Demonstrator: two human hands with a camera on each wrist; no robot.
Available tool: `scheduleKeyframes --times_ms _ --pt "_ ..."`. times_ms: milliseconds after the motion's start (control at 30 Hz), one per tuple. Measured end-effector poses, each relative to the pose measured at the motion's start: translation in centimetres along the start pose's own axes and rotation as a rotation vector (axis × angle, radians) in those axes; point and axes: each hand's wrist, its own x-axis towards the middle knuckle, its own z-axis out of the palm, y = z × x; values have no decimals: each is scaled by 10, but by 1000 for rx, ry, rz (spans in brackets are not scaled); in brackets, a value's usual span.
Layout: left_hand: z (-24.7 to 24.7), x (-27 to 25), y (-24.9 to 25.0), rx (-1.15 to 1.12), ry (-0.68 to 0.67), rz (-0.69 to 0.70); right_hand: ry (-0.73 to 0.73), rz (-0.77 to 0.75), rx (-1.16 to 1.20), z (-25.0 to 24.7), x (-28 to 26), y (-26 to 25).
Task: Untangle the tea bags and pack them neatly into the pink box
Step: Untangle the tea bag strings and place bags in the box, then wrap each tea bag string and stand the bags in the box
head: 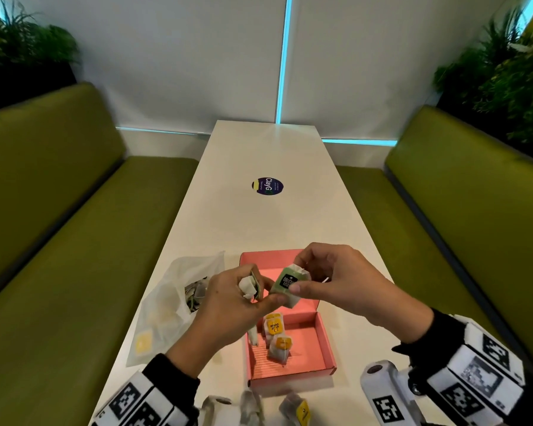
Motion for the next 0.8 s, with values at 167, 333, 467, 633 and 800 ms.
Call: scheduleKeyframes --times_ms 167,333,467,633,800 --pt "-1 -3 -2 -17 37 -42 156 -118 -125 10 6 4" --pt "-8 -6 -9 6 82 -108 28 -196 -261 19 13 7" --pt "-21 -14 -9 -32 156 -123 11 -237 -400 30 26 11" --pt "-52 -32 4 -121 348 -95 -58 -183 -473 46 39 31" --pt "-77 -52 8 -136 473 -88 -172 -114 -576 70 48 61"
